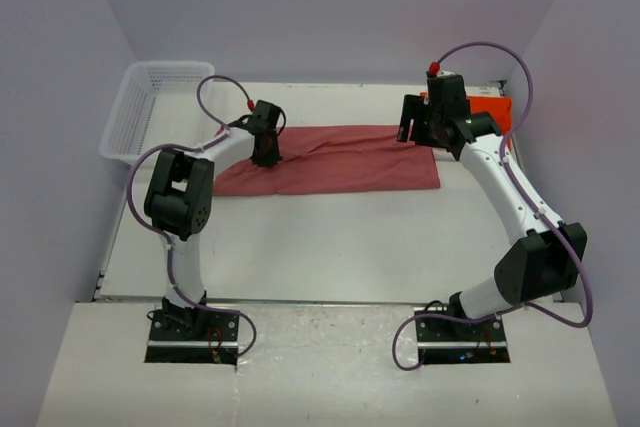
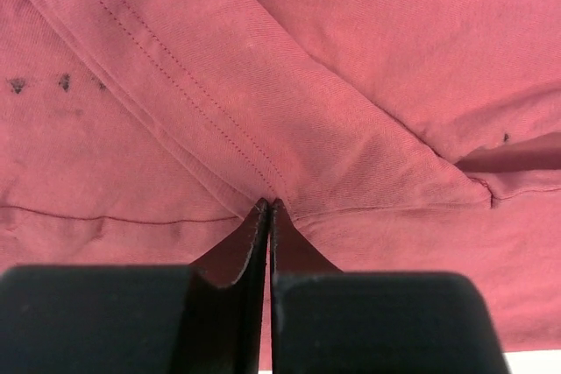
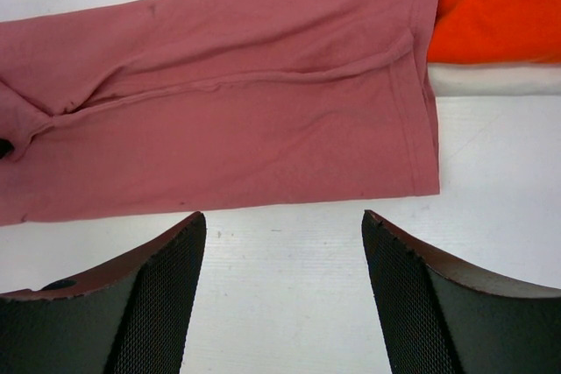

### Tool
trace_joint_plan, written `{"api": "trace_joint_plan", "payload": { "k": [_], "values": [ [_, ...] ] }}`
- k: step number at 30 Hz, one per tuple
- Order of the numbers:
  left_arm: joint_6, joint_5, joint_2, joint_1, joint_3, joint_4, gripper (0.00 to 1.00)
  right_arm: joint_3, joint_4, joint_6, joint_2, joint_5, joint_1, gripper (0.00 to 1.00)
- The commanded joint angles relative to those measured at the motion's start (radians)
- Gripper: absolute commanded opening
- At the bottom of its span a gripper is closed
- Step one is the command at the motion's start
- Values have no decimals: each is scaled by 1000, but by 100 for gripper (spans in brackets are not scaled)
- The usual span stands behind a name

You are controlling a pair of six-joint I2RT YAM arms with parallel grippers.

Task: Fold and stack the t-shirts
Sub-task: Fold the other side of the tshirt into a rectangle

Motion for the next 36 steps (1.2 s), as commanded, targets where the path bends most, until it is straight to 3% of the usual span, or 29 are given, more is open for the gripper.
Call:
{"api": "trace_joint_plan", "payload": {
  "k": [1, 15, 18, 22, 23, 24, 26, 27, 29, 32, 36],
  "values": [
    [4, 5, -55, -3, 25, 43, 0, -1, 23, 11, 13, -16, 5, 73],
    [21, 54, -74, -6, 130, 44, 0, 13, 11, 14, 35, -19, 6, 73],
    [82, 102, -16, -5, 205, 76, 0, 15, 12, 14, 38, -14, 5, 73],
    [150, 223, 124, 4, 423, 141, 0, 24, 5, 17, 54, -25, 6, 73],
    [160, 289, 194, 6, 482, 132, 6, 19, 5, 17, 56, -31, 6, 73],
    [168, 289, 226, 9, 540, 122, 34, 15, 11, 17, 55, -31, 6, 73],
    [200, 224, 291, 12, 640, 127, 57, -2, 15, 20, 48, -23, 6, 73],
    [208, 179, 299, 14, 663, 113, 62, -7, 17, 19, 45, -28, 5, 73],
    [217, 49, 256, 14, 635, 116, 66, -20, 23, 19, 32, -42, 5, 73],
    [190, -66, 82, 8, 425, 222, 70, -24, 41, 20, 28, -65, 6, 73],
    [57, -105, -135, 8, 157, 230, 69, 4, 29, 23, 64, -80, 6, 73]
  ]
}}
